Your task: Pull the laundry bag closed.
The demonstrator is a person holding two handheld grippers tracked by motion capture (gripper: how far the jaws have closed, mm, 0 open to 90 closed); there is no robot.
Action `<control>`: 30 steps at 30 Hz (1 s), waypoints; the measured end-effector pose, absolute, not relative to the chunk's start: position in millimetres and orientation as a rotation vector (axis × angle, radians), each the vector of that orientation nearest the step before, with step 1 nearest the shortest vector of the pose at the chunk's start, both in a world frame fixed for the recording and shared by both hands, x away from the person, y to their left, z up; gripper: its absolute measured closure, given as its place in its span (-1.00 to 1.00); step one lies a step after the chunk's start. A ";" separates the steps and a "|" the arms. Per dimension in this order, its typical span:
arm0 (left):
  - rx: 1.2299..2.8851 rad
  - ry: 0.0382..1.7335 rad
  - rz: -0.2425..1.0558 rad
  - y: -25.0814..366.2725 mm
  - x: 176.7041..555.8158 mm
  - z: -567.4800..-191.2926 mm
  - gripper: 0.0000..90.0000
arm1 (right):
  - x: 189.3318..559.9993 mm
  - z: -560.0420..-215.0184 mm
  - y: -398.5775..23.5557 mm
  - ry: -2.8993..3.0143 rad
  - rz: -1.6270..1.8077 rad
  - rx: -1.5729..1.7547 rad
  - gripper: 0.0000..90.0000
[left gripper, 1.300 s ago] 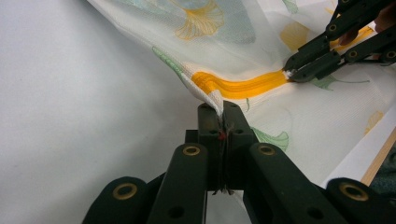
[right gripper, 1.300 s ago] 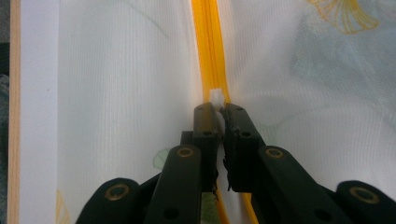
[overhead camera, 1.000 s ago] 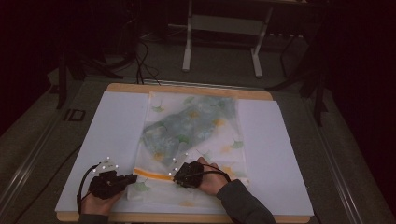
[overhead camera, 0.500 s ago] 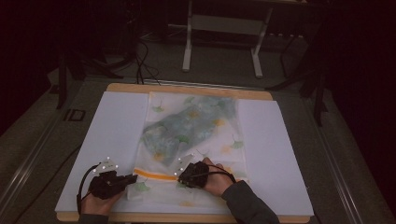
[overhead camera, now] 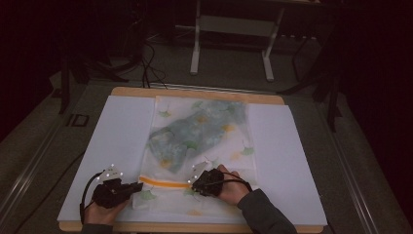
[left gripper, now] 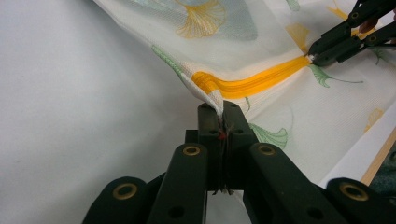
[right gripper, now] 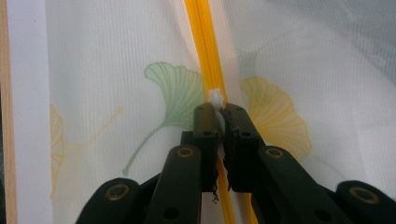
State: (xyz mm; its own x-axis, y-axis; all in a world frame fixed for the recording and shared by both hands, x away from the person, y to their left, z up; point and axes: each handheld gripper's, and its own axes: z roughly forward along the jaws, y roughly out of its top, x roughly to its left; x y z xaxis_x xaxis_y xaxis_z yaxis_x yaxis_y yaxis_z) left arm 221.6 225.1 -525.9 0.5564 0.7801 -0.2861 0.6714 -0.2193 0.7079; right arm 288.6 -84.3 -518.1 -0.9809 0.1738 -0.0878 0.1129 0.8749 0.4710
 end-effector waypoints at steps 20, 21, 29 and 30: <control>1.959 1.178 0.157 226.1 221.7 -526.6 0.97 | 289.3 -517.0 -108.5 2.913 0.692 0.260 0.88; 1.959 1.178 0.158 226.1 221.6 -526.6 0.97 | 289.3 -517.0 -108.5 2.913 0.692 0.260 0.88; 1.959 1.179 0.158 226.3 221.8 -527.0 0.97 | 288.6 -516.3 -120.4 2.905 0.673 0.280 0.88; 1.958 1.179 0.158 226.2 221.8 -527.0 0.97 | 288.5 -516.3 -121.6 2.906 0.671 0.285 0.88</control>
State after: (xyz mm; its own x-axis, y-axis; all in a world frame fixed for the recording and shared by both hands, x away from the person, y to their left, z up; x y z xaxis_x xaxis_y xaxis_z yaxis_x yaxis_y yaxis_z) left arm 221.8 226.2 -527.0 0.5528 0.7816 -0.2890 0.6776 -0.2198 0.7018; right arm 288.5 -121.6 -516.3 -0.9715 0.2158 -0.0981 0.1510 0.8823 0.4458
